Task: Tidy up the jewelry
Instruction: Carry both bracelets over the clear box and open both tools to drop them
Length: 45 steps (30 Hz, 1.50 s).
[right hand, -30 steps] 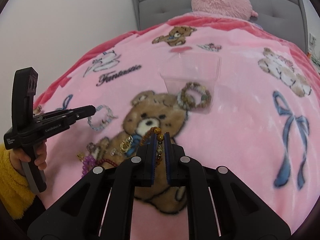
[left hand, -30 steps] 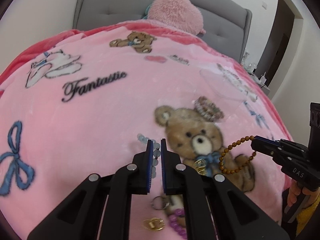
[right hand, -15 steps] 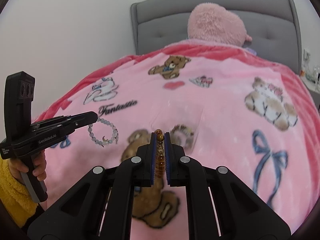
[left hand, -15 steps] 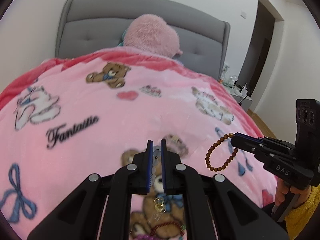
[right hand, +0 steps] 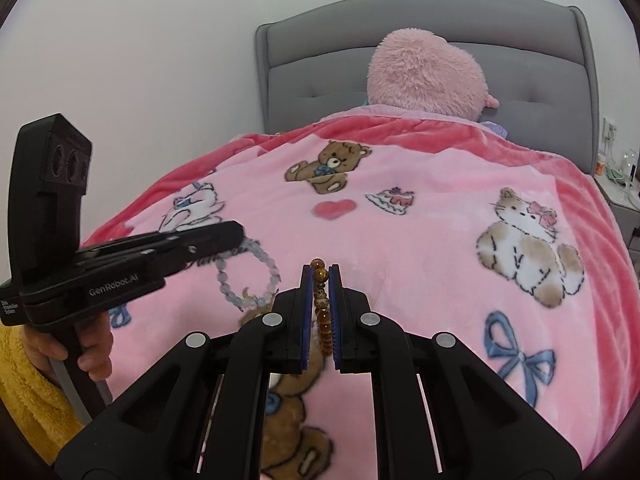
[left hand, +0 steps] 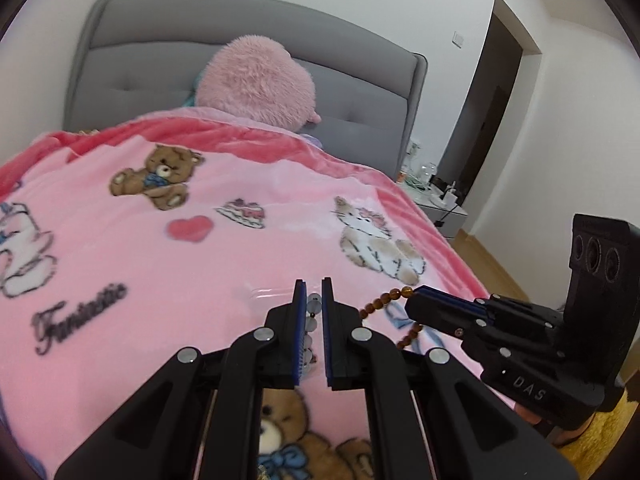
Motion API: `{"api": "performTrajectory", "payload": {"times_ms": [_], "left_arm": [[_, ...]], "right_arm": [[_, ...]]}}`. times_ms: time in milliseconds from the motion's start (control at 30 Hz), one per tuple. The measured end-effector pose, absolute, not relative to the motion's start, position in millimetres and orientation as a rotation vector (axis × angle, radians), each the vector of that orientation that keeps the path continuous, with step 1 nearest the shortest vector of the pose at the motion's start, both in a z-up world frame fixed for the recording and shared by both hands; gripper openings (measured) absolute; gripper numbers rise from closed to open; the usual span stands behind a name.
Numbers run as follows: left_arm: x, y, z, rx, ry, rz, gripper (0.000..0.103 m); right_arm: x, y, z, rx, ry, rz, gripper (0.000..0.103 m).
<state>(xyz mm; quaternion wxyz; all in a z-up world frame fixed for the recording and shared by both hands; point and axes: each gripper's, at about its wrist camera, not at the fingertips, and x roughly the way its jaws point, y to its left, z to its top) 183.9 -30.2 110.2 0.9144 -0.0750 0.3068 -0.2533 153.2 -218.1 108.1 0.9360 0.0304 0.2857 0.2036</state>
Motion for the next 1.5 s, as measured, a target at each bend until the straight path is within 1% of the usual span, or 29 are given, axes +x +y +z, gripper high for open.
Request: {"api": "performTrajectory", "payload": {"times_ms": [267,467,767,967,1167,1267,1367,1467,1500], "left_arm": [[217,-45,92,-0.170,0.665,-0.542,0.007],[230,-42,65,-0.206,0.712,-0.542,0.007],[229,-43,33,-0.169,0.765,-0.541,0.007],[229,-39,18,-0.139,0.792,-0.537,0.007],[226,-37,14,-0.125,0.803,-0.519,0.008],[224,-38,14,-0.106,0.808,-0.511,0.010],[222,-40,17,-0.092,0.802,-0.526,0.018],[220,-39,21,-0.096,0.792,-0.530,0.019],[220,-39,23,-0.097,0.789,-0.528,0.019]], "right_arm": [[182,-218,102,0.071,0.599,0.407,0.008],[199,-210,81,0.077,0.651,0.392,0.008],[202,-203,47,0.073,0.722,0.392,0.008],[199,-196,38,0.032,0.744,0.380,0.008],[199,-194,28,0.021,0.781,0.379,0.008],[199,-195,26,0.039,0.788,0.378,0.008],[197,-196,25,0.056,0.786,0.380,0.010],[194,-197,28,0.063,0.778,0.386,0.011],[193,-198,30,0.062,0.773,0.387,0.014]]}}
